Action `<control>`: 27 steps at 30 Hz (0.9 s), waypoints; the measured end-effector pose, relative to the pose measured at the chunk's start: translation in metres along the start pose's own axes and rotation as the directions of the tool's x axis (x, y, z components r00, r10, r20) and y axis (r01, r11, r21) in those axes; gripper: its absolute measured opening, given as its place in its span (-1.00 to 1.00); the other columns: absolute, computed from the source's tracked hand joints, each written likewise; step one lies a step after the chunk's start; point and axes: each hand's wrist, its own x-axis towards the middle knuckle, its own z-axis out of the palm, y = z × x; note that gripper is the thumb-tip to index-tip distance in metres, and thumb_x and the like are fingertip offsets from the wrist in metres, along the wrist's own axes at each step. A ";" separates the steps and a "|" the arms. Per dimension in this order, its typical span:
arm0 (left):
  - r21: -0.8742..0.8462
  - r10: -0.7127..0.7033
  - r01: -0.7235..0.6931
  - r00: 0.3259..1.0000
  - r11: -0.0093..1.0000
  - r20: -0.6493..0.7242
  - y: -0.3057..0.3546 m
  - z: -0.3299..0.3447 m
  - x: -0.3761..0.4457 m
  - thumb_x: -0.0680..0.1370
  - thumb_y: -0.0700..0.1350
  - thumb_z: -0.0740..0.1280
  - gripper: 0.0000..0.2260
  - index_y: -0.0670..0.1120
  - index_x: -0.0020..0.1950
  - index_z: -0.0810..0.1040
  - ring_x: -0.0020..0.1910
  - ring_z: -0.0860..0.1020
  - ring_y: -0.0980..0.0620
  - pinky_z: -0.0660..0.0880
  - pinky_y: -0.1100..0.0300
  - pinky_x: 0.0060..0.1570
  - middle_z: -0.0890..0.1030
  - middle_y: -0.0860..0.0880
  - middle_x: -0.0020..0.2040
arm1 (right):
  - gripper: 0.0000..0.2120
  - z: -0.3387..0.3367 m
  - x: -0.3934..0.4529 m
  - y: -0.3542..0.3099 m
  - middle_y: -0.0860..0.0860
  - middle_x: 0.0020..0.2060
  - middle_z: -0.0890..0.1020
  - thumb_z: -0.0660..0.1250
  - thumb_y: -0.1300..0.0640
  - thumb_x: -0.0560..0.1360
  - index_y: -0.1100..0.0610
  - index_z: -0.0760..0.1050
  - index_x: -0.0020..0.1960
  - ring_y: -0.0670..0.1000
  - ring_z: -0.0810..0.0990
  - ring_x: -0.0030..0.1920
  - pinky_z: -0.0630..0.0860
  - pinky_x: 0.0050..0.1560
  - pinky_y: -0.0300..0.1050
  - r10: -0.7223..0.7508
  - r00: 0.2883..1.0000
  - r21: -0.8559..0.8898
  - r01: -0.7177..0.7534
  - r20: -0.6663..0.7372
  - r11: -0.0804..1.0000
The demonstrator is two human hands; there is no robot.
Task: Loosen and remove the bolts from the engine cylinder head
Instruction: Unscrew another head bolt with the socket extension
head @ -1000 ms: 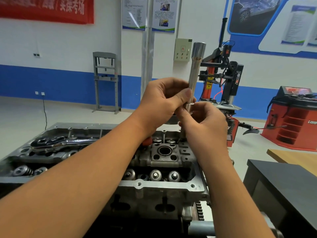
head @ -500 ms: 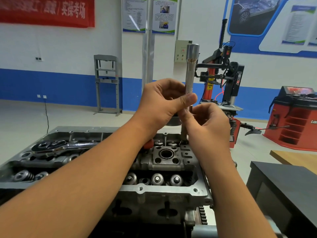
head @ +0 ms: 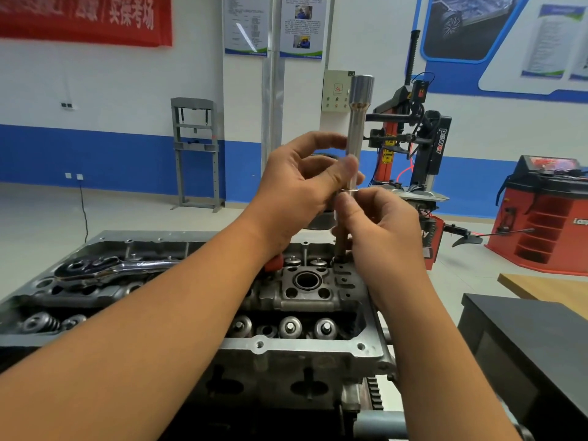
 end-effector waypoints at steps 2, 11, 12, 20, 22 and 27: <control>-0.053 -0.002 0.003 1.000 0.999 0.016 0.000 0.000 -0.001 0.67 -0.32 0.31 -0.77 -0.20 0.33 0.52 -0.44 0.62 0.19 0.51 0.39 -0.42 0.70 -0.25 -0.01 | -0.81 -0.002 0.001 -0.001 0.25 -0.16 0.67 0.32 0.09 0.67 0.09 0.66 -0.04 0.28 0.65 -0.20 0.61 -0.18 0.21 0.033 0.998 0.082 -0.037 0.056 0.996; -0.001 0.004 -0.004 0.999 1.000 -0.045 0.000 0.000 0.000 0.58 -0.27 0.46 -0.82 -0.09 0.14 0.60 -0.40 0.62 0.20 0.49 0.39 -0.41 0.72 -0.12 -0.11 | -0.90 -0.002 0.003 0.004 -0.07 -0.19 0.73 0.52 0.03 0.54 -0.02 0.60 -0.06 -0.09 0.71 -0.19 0.62 -0.20 -0.19 -0.012 0.999 0.074 0.015 -0.038 0.997; -0.037 -0.006 0.004 0.999 0.999 -0.033 0.001 0.001 0.000 0.62 -0.28 0.40 -0.82 -0.16 0.22 0.59 -0.45 0.59 0.20 0.48 0.39 -0.43 0.71 -0.19 -0.06 | -0.94 -0.002 0.003 0.005 -0.09 -0.19 0.73 0.47 0.05 0.59 -0.03 0.61 -0.05 -0.09 0.71 -0.18 0.62 -0.20 -0.17 -0.012 1.000 0.071 0.013 -0.013 0.997; 0.036 -0.006 0.009 0.995 0.999 -0.100 -0.001 0.002 0.001 0.53 -0.23 0.51 -0.84 -0.13 0.05 0.59 -0.26 0.70 0.05 0.56 0.28 -0.32 0.73 -0.22 -0.08 | -0.82 -0.002 0.003 0.007 -0.17 -0.19 0.71 0.55 -0.11 0.45 -0.08 0.61 -0.07 -0.12 0.70 -0.16 0.63 -0.15 -0.12 -0.004 1.000 0.076 0.005 -0.012 0.997; 0.031 0.013 -0.010 0.995 0.999 -0.101 -0.002 0.000 0.001 0.52 -0.22 0.52 -0.87 -0.13 -0.04 0.58 -0.34 0.65 0.11 0.52 0.33 -0.36 0.71 -0.29 -0.05 | -0.85 -0.002 0.004 0.009 -0.19 -0.19 0.70 0.55 -0.05 0.50 -0.07 0.59 -0.09 -0.14 0.69 -0.18 0.61 -0.19 -0.20 -0.019 0.999 0.047 0.021 -0.033 0.999; -0.051 -0.022 0.021 1.000 0.999 -0.018 0.000 0.001 0.001 0.66 -0.33 0.32 -0.88 -0.26 0.17 0.59 -0.48 0.57 0.19 0.43 0.38 -0.46 0.70 -0.28 -0.04 | -0.86 -0.003 0.003 0.003 -0.01 -0.23 0.68 0.32 0.13 0.68 0.02 0.63 -0.01 0.11 0.65 -0.19 0.64 -0.12 0.14 0.040 0.999 0.152 -0.045 0.034 0.987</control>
